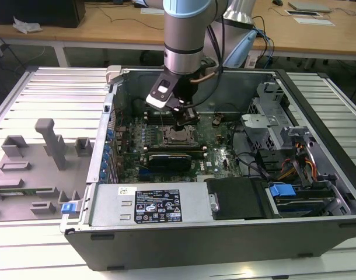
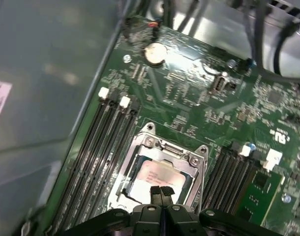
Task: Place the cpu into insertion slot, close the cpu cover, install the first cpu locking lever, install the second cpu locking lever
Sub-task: 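Close the cpu cover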
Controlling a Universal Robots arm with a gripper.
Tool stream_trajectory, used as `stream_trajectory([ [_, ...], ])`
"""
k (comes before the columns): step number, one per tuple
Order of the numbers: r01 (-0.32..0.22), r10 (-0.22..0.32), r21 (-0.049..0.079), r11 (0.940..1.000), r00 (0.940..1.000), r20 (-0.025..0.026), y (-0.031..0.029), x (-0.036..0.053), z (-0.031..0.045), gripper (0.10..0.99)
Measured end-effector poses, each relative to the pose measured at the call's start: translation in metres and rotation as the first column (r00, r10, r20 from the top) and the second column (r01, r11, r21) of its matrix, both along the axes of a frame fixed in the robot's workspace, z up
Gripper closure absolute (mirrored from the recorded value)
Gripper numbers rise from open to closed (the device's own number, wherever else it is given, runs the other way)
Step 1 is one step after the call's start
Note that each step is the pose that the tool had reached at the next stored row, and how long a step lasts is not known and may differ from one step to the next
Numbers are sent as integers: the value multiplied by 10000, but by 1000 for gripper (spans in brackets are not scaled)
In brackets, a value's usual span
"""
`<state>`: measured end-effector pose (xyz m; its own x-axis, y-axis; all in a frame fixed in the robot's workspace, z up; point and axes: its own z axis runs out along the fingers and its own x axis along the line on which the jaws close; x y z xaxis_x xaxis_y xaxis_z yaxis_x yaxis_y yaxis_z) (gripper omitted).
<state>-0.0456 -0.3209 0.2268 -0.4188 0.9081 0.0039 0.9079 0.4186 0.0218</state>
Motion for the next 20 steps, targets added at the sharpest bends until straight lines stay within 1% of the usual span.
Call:
stream_trajectory([
  [2, -381, 381, -1, 9993, 9993, 0, 0, 0, 0, 980],
  [4, -735, 735, -1, 9973, 9973, 0, 0, 0, 0, 980],
  [5, -1077, 1077, -1, 9942, 9942, 0, 0, 0, 0, 980],
  [9, -1833, 1833, -2, 9831, 9831, 0, 0, 0, 0, 980],
  [12, -2639, 2639, -2, 9646, 9646, 0, 0, 0, 0, 980],
  [15, -3171, 3171, -3, 9484, 9484, 0, 0, 0, 0, 980],
  [17, -3510, 3510, -3, 9364, 9364, 0, 0, 0, 0, 980],
  [18, -3803, 3803, -3, 9248, 9248, 0, 0, 0, 0, 980],
  [20, -4149, 4149, -3, 9099, 9099, -1, 0, 0, 0, 980],
])
